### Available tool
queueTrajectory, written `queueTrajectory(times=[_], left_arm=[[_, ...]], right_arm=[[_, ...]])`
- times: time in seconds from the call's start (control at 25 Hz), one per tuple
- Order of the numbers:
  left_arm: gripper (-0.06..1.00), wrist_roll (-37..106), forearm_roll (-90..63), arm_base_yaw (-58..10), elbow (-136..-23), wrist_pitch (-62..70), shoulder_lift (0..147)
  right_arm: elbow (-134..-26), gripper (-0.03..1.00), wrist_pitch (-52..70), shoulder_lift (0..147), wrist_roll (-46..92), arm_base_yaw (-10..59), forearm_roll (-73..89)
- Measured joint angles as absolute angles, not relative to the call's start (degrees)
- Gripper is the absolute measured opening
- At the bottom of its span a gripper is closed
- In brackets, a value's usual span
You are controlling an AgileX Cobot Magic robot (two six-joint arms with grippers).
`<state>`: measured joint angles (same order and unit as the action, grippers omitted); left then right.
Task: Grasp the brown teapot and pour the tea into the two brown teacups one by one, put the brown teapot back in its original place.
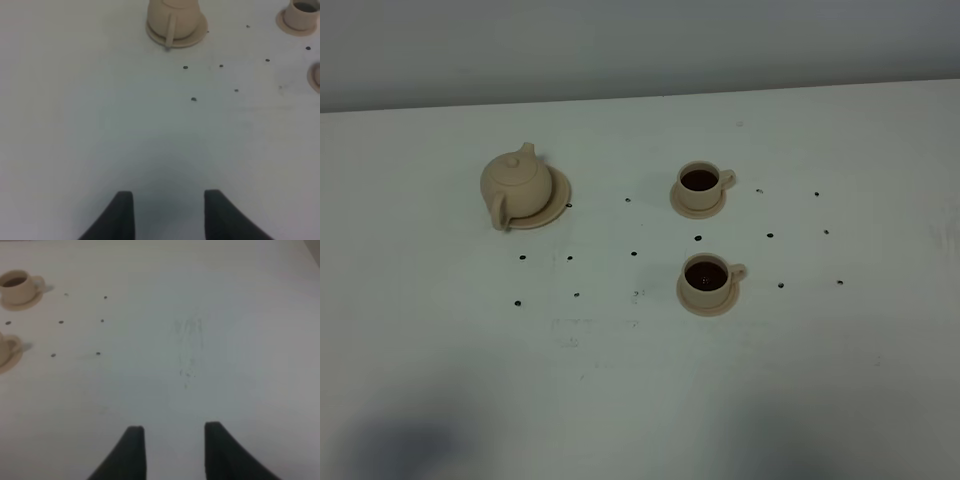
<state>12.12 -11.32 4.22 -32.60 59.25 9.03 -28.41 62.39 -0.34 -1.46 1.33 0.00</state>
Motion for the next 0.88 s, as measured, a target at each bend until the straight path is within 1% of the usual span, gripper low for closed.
queueTrajectory(times=[0.2,0.6,0.88], left_arm=[[0.32,12.18,-11.32,1.58,-31.31,59.65,7.59],[0.32,10.04,-8.9,0.71,-30.05,59.91,0.47],[0.32,9.92,-8.73,0.65,-28.91,62.16,0.0]], right_arm=[[-28.41,0.31,62.39,-0.34,-1.46,1.33,0.0],[-28.41,0.31,62.39,-0.34,-1.46,1.33,0.0],[-28.41,0.31,62.39,-0.34,-1.46,1.33,0.0]])
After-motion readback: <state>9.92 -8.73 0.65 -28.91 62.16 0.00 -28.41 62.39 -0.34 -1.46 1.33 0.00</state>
